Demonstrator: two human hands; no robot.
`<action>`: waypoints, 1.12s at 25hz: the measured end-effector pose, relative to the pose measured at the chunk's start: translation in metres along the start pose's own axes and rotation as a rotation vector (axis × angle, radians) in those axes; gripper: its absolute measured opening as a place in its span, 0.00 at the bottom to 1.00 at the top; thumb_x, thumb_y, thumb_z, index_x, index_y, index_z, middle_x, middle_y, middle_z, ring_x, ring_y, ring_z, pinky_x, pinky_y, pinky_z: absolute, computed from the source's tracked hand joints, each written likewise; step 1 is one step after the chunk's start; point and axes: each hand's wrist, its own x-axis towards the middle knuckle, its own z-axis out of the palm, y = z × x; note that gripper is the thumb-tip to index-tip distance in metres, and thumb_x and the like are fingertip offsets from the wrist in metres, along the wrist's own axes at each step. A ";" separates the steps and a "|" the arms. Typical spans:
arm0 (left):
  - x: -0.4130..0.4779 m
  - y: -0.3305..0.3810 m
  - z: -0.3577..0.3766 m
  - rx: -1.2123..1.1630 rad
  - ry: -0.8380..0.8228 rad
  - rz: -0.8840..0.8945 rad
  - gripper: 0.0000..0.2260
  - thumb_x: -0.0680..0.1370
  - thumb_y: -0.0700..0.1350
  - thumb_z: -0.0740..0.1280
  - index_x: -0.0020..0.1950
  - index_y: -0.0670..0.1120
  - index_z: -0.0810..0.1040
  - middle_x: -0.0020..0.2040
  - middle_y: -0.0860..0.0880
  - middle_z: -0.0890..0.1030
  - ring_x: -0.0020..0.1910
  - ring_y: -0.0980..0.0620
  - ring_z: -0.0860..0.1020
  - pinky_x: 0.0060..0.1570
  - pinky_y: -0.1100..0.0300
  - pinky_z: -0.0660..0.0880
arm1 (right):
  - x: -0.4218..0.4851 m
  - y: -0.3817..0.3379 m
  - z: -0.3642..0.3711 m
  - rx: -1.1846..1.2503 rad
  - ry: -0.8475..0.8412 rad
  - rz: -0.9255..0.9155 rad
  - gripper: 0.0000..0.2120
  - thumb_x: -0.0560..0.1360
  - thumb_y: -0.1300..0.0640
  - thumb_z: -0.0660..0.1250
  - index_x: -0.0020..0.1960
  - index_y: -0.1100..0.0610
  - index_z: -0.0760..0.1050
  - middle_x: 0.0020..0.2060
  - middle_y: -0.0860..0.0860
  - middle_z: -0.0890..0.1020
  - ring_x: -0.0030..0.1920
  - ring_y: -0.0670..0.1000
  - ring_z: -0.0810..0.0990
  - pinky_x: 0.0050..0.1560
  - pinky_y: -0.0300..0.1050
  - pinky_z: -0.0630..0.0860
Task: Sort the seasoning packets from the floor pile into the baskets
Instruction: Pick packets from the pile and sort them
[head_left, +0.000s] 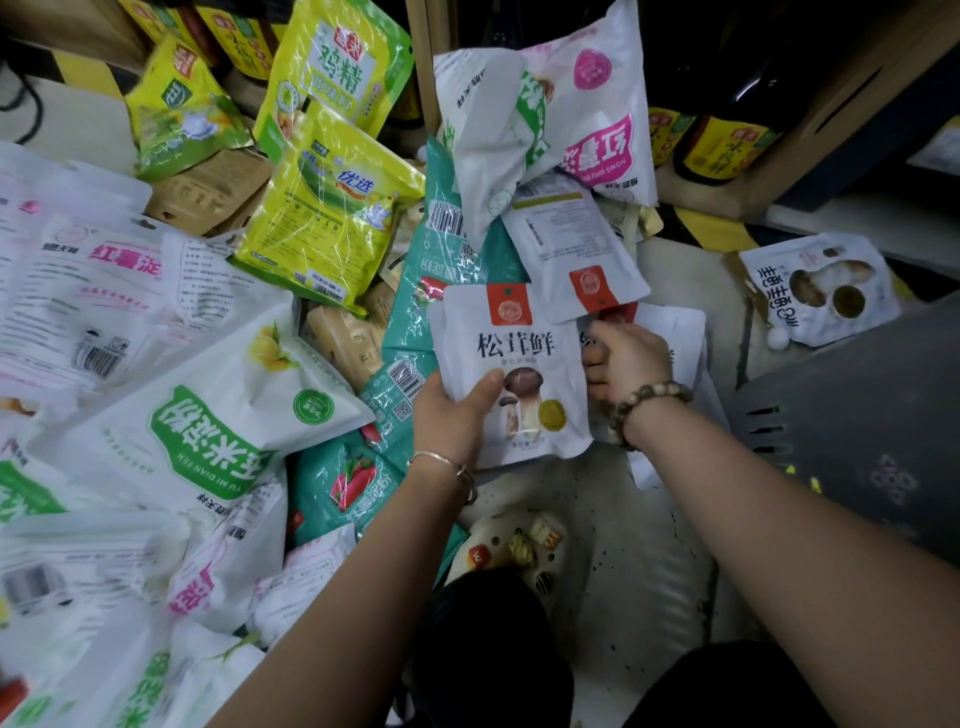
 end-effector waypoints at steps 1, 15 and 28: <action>0.001 -0.001 -0.004 0.004 0.009 0.001 0.05 0.73 0.40 0.70 0.46 0.48 0.77 0.39 0.54 0.81 0.37 0.57 0.80 0.31 0.69 0.76 | 0.008 -0.004 0.000 0.000 0.135 -0.023 0.06 0.72 0.60 0.62 0.41 0.61 0.75 0.33 0.55 0.78 0.26 0.49 0.74 0.28 0.39 0.69; 0.023 0.005 -0.005 -0.067 0.035 0.017 0.07 0.74 0.36 0.69 0.45 0.48 0.78 0.41 0.49 0.82 0.35 0.56 0.80 0.34 0.64 0.77 | 0.109 -0.061 0.035 -0.747 0.081 -0.168 0.52 0.63 0.39 0.75 0.75 0.56 0.51 0.74 0.57 0.56 0.72 0.61 0.58 0.69 0.58 0.62; 0.035 0.019 -0.002 -0.008 0.031 0.005 0.06 0.74 0.39 0.70 0.47 0.48 0.78 0.47 0.43 0.82 0.43 0.44 0.80 0.45 0.51 0.77 | 0.103 -0.061 0.045 -0.720 -0.015 -0.166 0.40 0.57 0.32 0.73 0.61 0.55 0.74 0.60 0.54 0.77 0.61 0.56 0.75 0.62 0.53 0.71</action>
